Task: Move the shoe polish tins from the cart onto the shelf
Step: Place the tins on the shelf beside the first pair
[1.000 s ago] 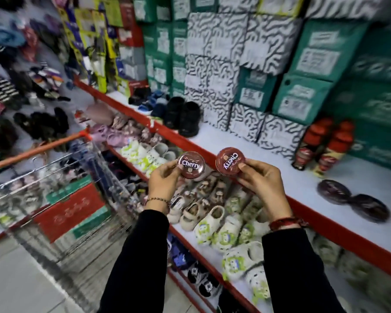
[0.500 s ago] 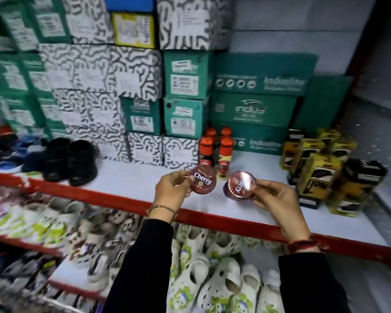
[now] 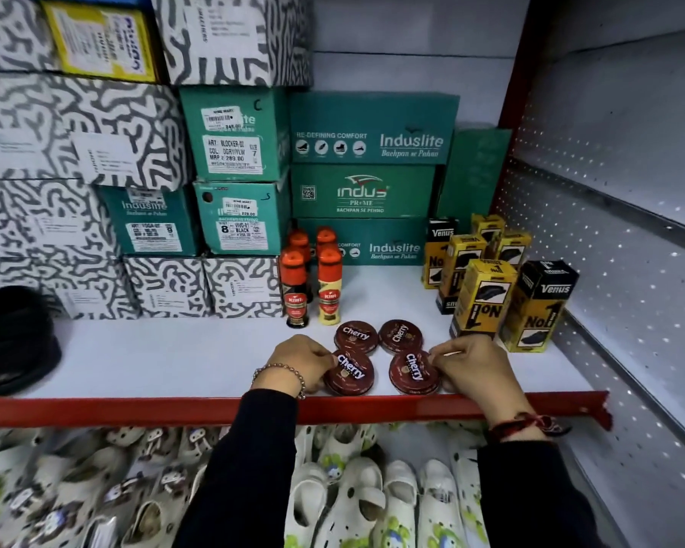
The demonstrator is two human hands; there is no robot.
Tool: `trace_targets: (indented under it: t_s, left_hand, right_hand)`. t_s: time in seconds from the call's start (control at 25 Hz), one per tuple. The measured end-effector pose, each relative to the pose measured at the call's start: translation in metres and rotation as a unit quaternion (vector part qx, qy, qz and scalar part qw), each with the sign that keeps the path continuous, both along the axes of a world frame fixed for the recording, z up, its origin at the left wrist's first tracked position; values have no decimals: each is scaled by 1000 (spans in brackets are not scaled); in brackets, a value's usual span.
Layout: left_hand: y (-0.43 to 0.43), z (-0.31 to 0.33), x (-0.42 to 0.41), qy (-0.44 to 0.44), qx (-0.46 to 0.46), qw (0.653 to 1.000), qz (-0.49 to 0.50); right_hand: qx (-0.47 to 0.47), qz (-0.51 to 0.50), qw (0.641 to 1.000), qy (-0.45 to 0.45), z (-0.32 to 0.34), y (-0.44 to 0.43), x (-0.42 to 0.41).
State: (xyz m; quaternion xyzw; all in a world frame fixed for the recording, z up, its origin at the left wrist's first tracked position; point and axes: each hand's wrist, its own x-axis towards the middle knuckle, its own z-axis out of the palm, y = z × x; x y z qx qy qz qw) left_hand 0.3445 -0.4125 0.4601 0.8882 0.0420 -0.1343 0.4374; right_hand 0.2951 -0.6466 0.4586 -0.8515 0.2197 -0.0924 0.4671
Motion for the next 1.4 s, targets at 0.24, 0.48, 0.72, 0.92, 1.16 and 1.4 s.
trace_targets:
  t_s: [0.24, 0.48, 0.72, 0.92, 1.16, 1.4]
  left_hand:
    - [-8, 1, -3, -27, 35, 999, -15]
    - [-8, 8, -4, -40, 32, 998, -21]
    - [-23, 0, -2, -118, 127, 956, -236]
    - [-33, -10, -2, -98, 150, 950, -257]
    - [-45, -16, -11, -120, 170, 948, -240]
    - [-41, -14, -8, -132, 200, 939, -245]
  right_hand:
    - [0, 30, 999, 17, 2, 8, 0]
    - [-69, 99, 993, 19, 7, 1, -5]
    - [-175, 265, 948, 4, -3, 19, 12]
    - [-184, 271, 945, 24, -12, 16, 19]
    - [-205, 282, 937, 21, -15, 9, 17]
    - [-216, 288, 933, 18, -14, 6, 14]
